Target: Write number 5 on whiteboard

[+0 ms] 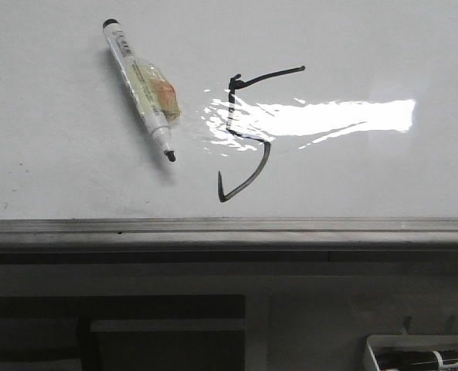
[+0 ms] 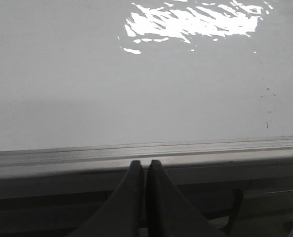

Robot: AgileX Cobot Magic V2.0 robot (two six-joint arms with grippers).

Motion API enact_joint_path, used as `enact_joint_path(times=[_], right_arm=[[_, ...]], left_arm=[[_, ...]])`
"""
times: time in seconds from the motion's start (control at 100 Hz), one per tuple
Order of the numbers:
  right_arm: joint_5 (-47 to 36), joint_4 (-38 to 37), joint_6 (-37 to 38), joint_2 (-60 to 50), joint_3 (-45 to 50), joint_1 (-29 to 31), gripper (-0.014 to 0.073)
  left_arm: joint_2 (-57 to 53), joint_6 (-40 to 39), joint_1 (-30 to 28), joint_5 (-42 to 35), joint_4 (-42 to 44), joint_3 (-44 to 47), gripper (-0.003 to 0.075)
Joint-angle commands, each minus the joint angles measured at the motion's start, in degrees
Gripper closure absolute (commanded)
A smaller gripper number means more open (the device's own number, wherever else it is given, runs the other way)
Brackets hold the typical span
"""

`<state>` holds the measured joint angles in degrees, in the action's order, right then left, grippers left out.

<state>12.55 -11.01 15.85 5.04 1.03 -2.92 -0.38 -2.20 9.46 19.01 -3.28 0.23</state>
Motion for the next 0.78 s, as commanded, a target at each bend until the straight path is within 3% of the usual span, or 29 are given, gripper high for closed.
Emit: enact_joint_path(times=[0.0, 0.27, 0.77], right_arm=[[2.35, 3.5, -3.99, 0.36, 1.11, 0.39, 0.0644], [5.78, 3.39, -3.99, -6.9, 1.22, 0.39, 0.0644], [5.3, 3.39, -3.99, -6.69, 1.22, 0.39, 0.0644]], left_arm=[[-1.4, -0.44, -0.18, -3.49, -0.6, 0.96, 0.0741], [-1.4, -0.44, -0.18, -3.49, -0.6, 0.96, 0.0741], [-1.4, -0.44, -0.18, -3.49, -0.6, 0.96, 0.0741]])
